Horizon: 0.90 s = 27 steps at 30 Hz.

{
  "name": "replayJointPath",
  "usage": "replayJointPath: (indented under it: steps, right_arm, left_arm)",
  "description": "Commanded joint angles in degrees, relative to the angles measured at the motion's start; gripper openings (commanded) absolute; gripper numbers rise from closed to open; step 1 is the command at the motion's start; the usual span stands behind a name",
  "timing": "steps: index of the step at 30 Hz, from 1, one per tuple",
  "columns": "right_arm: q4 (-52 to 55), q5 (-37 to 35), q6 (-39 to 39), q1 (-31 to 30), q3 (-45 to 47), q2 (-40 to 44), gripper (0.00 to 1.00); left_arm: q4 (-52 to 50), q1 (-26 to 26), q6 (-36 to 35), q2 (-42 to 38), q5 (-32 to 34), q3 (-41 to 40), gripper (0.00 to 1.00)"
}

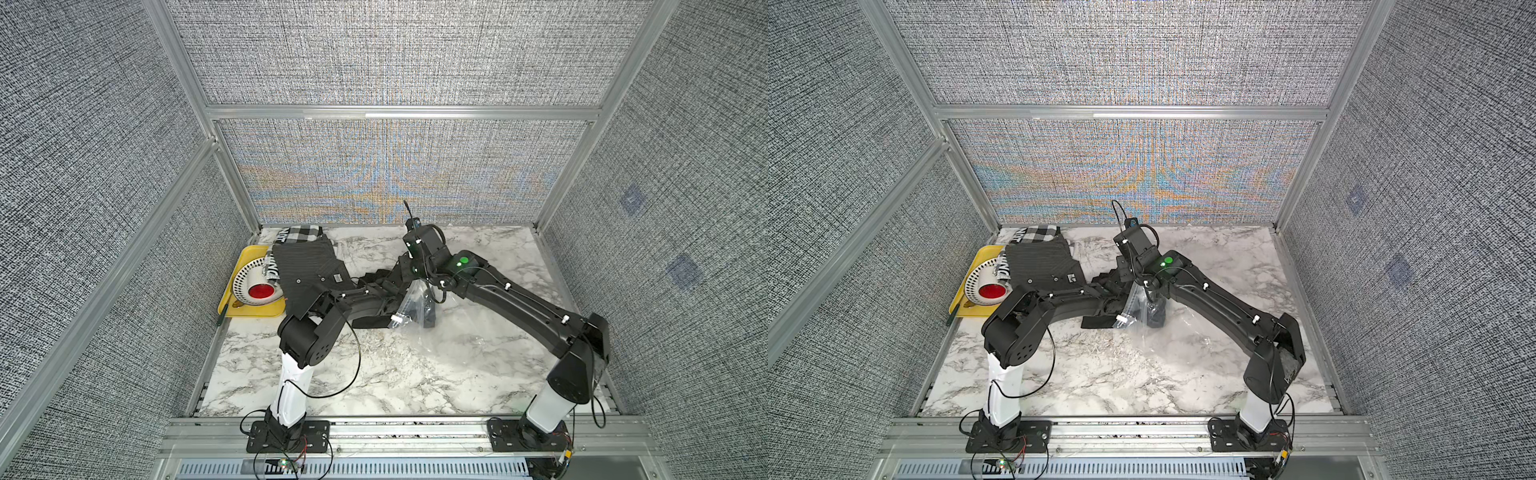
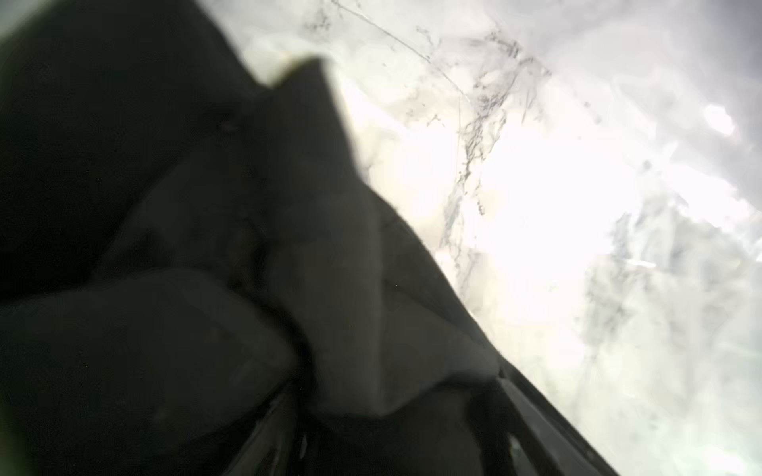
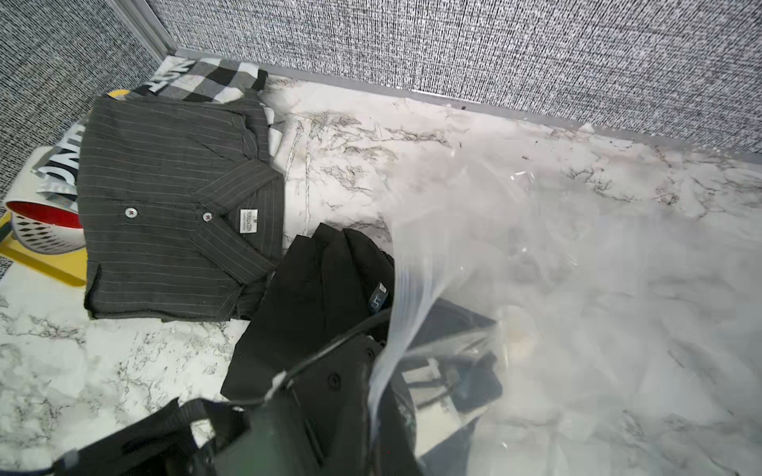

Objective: Place the folded shirt into the vacuum bag
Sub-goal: Place the shirt in the vacuum bag.

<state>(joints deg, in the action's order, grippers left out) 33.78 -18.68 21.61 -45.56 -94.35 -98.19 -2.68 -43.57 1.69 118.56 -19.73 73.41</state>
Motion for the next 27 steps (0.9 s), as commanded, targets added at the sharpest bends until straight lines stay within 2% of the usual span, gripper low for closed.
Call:
replayJointPath:
  steps: [1,7,10,12,15,18,19,27]
  right_arm:
    - [-1.00,2.76,1.33,-0.77,-0.58,-0.40,0.00]
    - [2.43,-1.55,3.71,-4.17,-0.43,-1.30,0.00]
    - [3.43,-4.08,5.83,-6.10,1.34,-1.66,0.00]
    - [4.11,-5.22,7.17,-7.10,2.04,-2.05,0.00]
    - [6.21,-8.08,9.17,-8.22,1.78,-2.38,0.00]
    - [7.80,-11.40,10.16,-8.84,1.07,-1.45,0.00]
    - [8.33,-12.37,10.28,-9.02,0.67,-1.02,0.00]
    - [8.60,-18.59,9.73,-11.06,0.93,3.33,0.00]
  left_arm:
    - [-5.14,-1.60,-5.34,1.90,10.27,2.17,0.81]
    - [-8.80,-2.81,-4.80,4.85,19.49,5.96,0.85]
    - [-9.44,-2.88,-3.36,6.52,22.86,7.16,0.81]
    - [-9.75,-2.92,-2.28,7.42,22.68,7.94,0.63]
    - [-9.46,-2.92,-0.64,8.29,21.19,8.53,0.22]
    - [-9.06,-2.75,0.56,7.73,19.24,8.35,0.02]
    - [-8.83,-2.66,0.83,7.45,18.63,8.12,0.00]
    - [-10.48,-0.82,2.81,5.62,12.44,7.69,0.00]
